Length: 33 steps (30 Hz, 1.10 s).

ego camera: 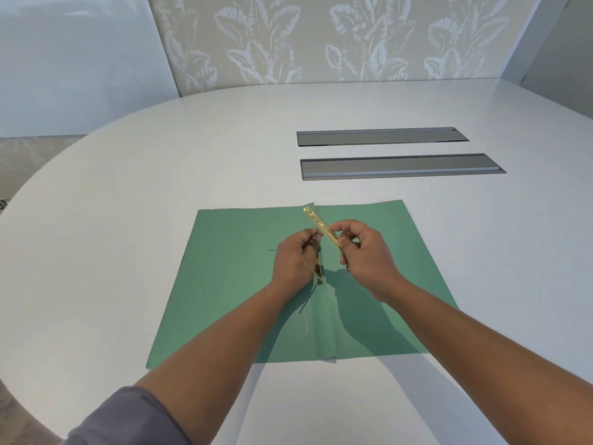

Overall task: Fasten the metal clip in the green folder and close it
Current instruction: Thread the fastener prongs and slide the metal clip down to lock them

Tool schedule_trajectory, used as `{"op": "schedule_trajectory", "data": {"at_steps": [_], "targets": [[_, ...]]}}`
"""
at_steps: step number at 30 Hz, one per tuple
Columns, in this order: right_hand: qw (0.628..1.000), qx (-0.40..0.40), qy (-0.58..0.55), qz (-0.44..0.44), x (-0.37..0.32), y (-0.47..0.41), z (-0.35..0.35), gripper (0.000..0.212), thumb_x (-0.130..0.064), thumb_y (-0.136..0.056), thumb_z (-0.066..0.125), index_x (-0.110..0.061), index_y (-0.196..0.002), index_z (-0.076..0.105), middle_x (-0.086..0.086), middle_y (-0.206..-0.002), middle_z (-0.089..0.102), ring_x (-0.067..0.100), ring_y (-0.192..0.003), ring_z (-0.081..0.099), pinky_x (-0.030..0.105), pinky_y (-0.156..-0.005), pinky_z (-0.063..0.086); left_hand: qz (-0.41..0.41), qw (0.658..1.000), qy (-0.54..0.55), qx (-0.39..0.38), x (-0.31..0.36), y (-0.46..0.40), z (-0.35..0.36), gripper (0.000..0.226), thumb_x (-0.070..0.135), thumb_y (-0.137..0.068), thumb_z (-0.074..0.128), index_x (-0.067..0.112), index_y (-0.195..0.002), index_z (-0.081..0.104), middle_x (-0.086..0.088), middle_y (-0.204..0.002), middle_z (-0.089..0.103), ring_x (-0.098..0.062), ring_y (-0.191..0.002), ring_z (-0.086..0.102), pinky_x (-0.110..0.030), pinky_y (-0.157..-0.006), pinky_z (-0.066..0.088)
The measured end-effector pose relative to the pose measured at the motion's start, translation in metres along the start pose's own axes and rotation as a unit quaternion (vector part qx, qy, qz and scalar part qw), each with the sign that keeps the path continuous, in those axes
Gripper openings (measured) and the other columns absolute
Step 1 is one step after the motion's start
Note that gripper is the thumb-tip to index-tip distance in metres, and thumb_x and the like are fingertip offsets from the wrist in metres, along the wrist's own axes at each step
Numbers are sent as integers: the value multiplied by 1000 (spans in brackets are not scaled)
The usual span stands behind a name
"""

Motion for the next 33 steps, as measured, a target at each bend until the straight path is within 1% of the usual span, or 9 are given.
{"op": "schedule_trajectory", "data": {"at_steps": [8, 10, 13, 16, 21, 23, 26, 30, 33], "targets": [[998, -14, 55, 35, 13, 2, 1, 29, -11, -101, 50, -34, -103, 69, -4, -83, 61, 10, -57, 59, 23, -49, 48, 39, 997, -61, -4, 4, 2, -3, 21, 9, -98, 50, 10, -85, 66, -16, -72, 66, -36, -66, 62, -48, -64, 53], [997, -17, 53, 49, 18, 3, 4, 27, -12, -100, 51, -32, -103, 68, -4, -84, 61, 9, -57, 60, 25, -50, 49, 27, 998, -64, 6, 3, 1, -5, 15, 11, -98, 52, 15, -99, 67, -10, -81, 69, -29, -68, 64, -43, -65, 55], [997, -15, 55, 56, 21, 4, 11, 26, -11, -98, 51, -31, -100, 68, -7, -81, 62, 8, -55, 60, 26, -50, 48, 5, 999, -33, 25, 1, 1, -8, 48, 7, -94, 58, 20, -140, 46, 3, -126, 55, -19, -83, 66, -24, -73, 55], [996, -12, 73, 59, 23, 4, 16, 28, -10, -98, 51, -34, -93, 65, -5, -79, 65, 12, -58, 62, 28, -49, 49, 17, 999, -27, 30, 1, 2, -11, 58, 0, -91, 54, 17, -143, 38, 5, -136, 38, -13, -99, 60, -25, -86, 55], [993, -5, 76, 95, 31, 2, 22, 20, -10, -97, 51, -22, -97, 66, 5, -80, 71, 17, -57, 66, 43, -62, 63, 53, 996, -61, 48, 2, 6, -14, 42, 0, -89, 49, 24, -124, 51, 3, -129, 41, 18, -98, 48, -27, -90, 51], [992, 1, 61, 110, 34, 1, 22, 13, -11, -97, 55, -18, -100, 66, 5, -81, 70, 15, -55, 68, 39, -61, 65, 46, 996, -53, 58, 2, 5, -15, 40, -3, -89, 48, 26, -117, 51, 1, -127, 44, 13, -99, 51, -23, -87, 49], [992, 17, 31, 124, 36, 1, 19, 6, -14, -94, 61, -16, -94, 67, 5, -83, 69, 12, -52, 69, 30, -56, 63, -28, 997, 6, 65, 2, 0, -21, 38, -4, -89, 47, 20, -117, 56, 1, -124, 54, -13, -109, 60, -23, -86, 51], [990, 23, 2, 141, 39, 3, 16, 15, -10, -93, 56, -17, -96, 69, 4, -87, 73, 12, -57, 73, 23, -55, 60, 13, 998, -59, 29, 18, -1, -35, 25, 2, -93, 54, 21, -104, 63, 3, -106, 65, -10, -89, 64, -22, -74, 54], [990, 12, -16, 136, 40, 6, 15, 18, -8, -89, 55, -19, -92, 69, 4, -83, 72, 11, -57, 72, 25, -60, 62, 28, 986, -157, -55, 24, 4, -44, 26, 2, -89, 56, 27, -89, 63, 11, -89, 65, -5, -70, 59, -12, -57, 44]]}}
Point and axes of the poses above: each hand's wrist, its own y-axis away from the middle knuckle, its own z-axis out of the palm, x = y × z, the point moved 5 cm from there along -y, towards the middle knuckle
